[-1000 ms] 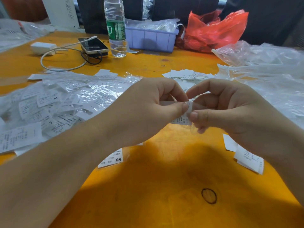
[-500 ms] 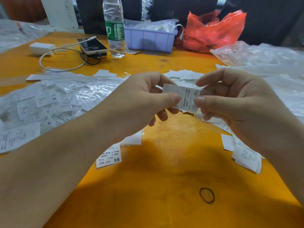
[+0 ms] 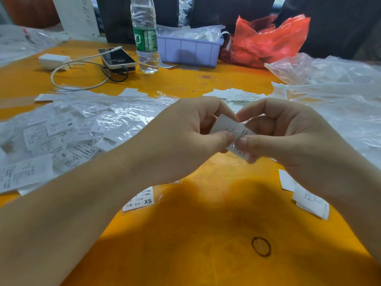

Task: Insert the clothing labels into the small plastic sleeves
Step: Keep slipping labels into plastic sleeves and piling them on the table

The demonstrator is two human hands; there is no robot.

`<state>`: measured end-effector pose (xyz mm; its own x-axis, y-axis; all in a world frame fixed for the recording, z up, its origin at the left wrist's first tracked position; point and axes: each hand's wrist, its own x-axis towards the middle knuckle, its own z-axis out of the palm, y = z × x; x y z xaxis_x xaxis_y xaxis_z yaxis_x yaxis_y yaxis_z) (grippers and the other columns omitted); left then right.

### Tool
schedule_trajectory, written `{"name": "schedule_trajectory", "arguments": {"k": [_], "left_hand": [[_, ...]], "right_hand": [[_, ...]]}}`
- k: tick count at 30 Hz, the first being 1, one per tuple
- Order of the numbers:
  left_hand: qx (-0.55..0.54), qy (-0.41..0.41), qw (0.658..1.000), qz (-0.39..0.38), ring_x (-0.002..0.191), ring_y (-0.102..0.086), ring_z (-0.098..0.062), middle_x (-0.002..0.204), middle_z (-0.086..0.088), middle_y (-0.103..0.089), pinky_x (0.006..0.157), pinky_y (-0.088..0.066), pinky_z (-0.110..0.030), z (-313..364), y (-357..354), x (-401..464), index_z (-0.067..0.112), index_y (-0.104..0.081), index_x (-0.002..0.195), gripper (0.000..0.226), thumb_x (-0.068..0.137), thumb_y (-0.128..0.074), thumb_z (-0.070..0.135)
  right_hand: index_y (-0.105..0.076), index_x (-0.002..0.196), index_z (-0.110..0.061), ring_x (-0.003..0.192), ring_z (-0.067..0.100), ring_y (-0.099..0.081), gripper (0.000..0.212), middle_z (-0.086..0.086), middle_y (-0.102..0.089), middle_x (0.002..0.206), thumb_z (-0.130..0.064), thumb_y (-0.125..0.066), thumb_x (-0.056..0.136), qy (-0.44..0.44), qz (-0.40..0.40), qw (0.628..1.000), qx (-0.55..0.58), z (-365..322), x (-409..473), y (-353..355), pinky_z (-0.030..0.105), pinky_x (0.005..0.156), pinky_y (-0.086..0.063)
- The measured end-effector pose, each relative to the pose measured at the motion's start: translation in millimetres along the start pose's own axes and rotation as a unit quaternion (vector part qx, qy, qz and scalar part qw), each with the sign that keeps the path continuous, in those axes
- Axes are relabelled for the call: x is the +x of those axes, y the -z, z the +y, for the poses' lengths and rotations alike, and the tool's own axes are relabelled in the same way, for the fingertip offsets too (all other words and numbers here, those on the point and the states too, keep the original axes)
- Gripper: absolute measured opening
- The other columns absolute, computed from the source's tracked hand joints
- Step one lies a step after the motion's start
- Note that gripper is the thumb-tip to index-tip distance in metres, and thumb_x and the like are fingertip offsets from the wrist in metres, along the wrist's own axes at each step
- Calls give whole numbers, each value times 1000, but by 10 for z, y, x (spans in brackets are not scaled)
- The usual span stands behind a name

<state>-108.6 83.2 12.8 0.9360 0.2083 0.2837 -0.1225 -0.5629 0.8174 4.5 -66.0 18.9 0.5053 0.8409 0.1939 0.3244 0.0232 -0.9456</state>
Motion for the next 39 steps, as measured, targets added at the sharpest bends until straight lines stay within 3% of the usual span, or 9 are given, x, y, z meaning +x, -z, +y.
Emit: {"name": "schedule_trajectory", "arguments": {"k": [3, 8, 11, 18, 21, 26, 31, 35, 39], "left_hand": [[-7, 11, 1000, 19, 63, -63, -20, 79, 1, -71, 52, -49, -28, 6, 16, 3, 32, -61, 97, 16, 81, -61, 36], [-16, 22, 996, 85, 57, -57, -1, 78, 12, -71, 47, -44, -14, 20, 65, 26, 23, -62, 89, 4, 94, -62, 23], [12, 3, 996, 91, 64, -61, -7, 79, 13, -70, 55, -52, -24, 52, 42, 12, 21, -66, 84, 11, 93, -62, 21], [47, -9, 997, 68, 65, -59, -19, 74, 0, -68, 63, -47, -39, 57, -12, -9, 20, -69, 84, 8, 90, -65, 21], [48, -10, 996, 77, 61, -59, -14, 73, 3, -68, 60, -49, -35, 40, -26, -8, 25, -65, 87, 3, 90, -65, 24], [54, -28, 992, 108, 54, -54, -3, 72, 7, -66, 48, -40, -12, 43, -22, -16, 29, -62, 91, 7, 91, -65, 23], [53, -28, 993, 99, 52, -51, -3, 68, 7, -63, 48, -39, -12, 39, -40, -18, 30, -65, 92, 6, 91, -65, 24], [45, -33, 996, 71, 51, -49, -3, 65, 6, -60, 48, -37, -11, 41, -53, -28, 30, -66, 92, 5, 91, -64, 25], [33, -46, 997, 56, 50, -49, -2, 64, 6, -59, 46, -36, -10, 56, -52, -45, 29, -66, 93, 13, 85, -65, 39]], "right_hand": [[-63, 97, -7, 58, 16, -62, 38, 9, -71, 70, -16, -71, 62, 8, 16, 1000, 3, 2, 7, -1, 25, 53, -53], [-63, 94, -10, 65, 28, -65, 32, 8, -74, 79, -17, -72, 65, 20, 49, 999, 5, 15, 15, 39, 26, 56, -55], [-64, 93, -12, 69, 37, -64, 30, 11, -74, 83, -21, -73, 66, 21, 55, 998, 5, 16, 12, 45, 27, 57, -54], [-63, 95, -7, 70, 19, -69, 31, 9, -72, 76, -12, -70, 65, 20, 44, 998, 33, 11, 6, 11, 28, 58, -54], [-63, 93, -8, 72, 21, -71, 29, 9, -73, 78, -12, -71, 65, 18, 51, 998, 30, 4, 10, 21, 30, 61, -57], [-65, 90, -14, 77, 24, -72, 27, 9, -74, 80, -17, -72, 64, 25, 74, 997, 25, 3, 8, 51, 35, 65, -58], [-66, 90, -17, 80, 24, -71, 29, 8, -74, 82, -20, -74, 62, 26, 74, 997, 24, 10, 6, 58, 36, 69, -56], [-65, 92, -13, 73, 18, -70, 29, 5, -72, 77, -16, -72, 64, 30, 68, 997, 37, 3, 11, 64, 24, 63, -54], [-65, 93, -13, 73, 15, -70, 30, 3, -72, 78, -18, -72, 65, 32, 64, 997, 30, -6, 2, 51, 23, 64, -54]]}}
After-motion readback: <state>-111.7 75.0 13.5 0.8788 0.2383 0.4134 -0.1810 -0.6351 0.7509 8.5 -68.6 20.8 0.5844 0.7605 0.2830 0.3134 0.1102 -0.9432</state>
